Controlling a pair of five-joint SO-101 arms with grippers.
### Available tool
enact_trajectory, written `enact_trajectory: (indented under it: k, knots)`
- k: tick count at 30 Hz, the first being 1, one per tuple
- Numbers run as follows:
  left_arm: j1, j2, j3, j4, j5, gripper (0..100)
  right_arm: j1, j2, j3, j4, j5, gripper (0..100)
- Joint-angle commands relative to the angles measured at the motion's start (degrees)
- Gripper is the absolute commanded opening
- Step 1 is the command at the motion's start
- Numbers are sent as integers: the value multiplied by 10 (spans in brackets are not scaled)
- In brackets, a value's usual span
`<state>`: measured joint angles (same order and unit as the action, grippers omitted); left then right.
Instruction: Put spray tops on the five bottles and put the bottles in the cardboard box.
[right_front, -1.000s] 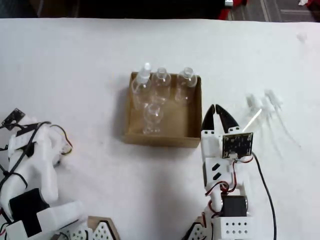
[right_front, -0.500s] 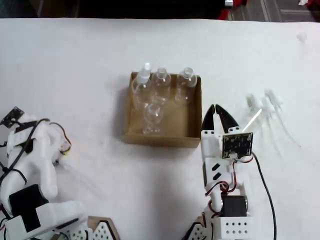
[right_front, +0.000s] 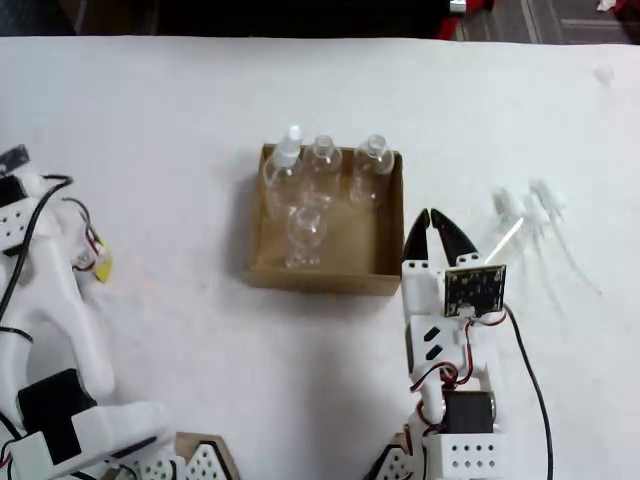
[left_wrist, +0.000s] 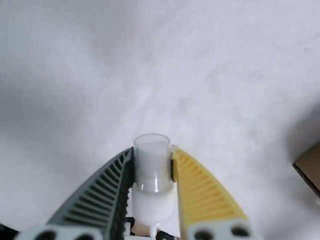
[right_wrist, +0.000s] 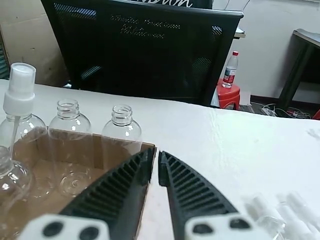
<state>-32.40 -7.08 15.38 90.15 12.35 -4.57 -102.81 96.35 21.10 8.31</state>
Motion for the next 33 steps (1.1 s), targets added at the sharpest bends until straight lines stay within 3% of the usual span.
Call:
enact_trajectory:
  k: [1, 9, 17, 27, 33]
  knots:
    - [10, -10, -65, 25, -60, 21, 0, -3, 4, 0, 6, 22]
    - [118, -11, -85, 103, -133, 21, 1, -3, 4, 0, 7, 22]
    - [225, -35, -95, 114, -136, 21, 3, -3, 4, -1, 7, 22]
    - [342, -275, -162, 105, -134, 21, 2, -4, 4, -4, 23, 22]
    - [360, -383, -128, 35, -133, 21, 0, -4, 4, -3, 50, 22]
